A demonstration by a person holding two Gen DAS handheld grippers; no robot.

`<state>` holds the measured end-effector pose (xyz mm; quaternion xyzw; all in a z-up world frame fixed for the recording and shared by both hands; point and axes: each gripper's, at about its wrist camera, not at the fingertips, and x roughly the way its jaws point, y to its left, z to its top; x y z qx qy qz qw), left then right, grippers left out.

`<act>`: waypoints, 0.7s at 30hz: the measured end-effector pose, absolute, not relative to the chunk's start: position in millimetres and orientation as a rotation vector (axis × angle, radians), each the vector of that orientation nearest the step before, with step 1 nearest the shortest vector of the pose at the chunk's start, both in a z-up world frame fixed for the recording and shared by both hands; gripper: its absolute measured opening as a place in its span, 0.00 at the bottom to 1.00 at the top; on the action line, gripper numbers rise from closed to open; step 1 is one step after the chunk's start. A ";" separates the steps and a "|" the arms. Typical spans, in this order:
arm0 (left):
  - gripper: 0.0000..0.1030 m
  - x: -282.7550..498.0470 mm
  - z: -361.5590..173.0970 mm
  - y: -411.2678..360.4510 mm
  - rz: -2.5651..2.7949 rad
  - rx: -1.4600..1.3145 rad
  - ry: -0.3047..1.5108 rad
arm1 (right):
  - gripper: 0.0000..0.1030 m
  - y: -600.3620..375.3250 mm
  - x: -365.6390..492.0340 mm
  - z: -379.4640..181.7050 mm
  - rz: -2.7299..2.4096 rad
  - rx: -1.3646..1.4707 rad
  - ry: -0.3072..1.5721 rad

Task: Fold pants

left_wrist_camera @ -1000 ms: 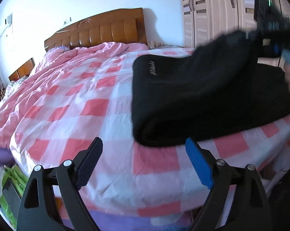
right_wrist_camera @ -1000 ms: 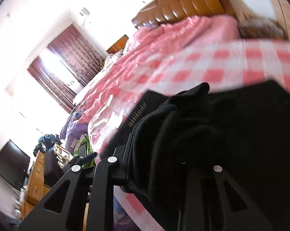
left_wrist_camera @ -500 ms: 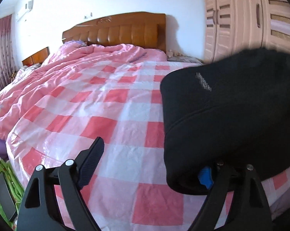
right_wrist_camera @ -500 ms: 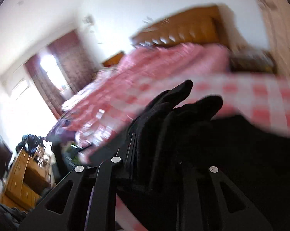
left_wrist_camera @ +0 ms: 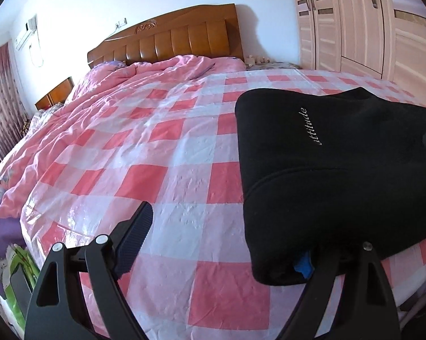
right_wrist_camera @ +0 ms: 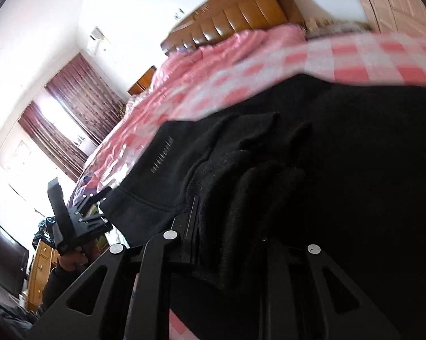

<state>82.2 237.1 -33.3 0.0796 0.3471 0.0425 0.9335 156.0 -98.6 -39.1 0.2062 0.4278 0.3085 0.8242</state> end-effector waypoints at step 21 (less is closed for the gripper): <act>0.96 21.3 47.7 236.5 -0.037 0.154 0.557 | 0.85 -103.4 110.1 20.6 0.457 0.097 0.755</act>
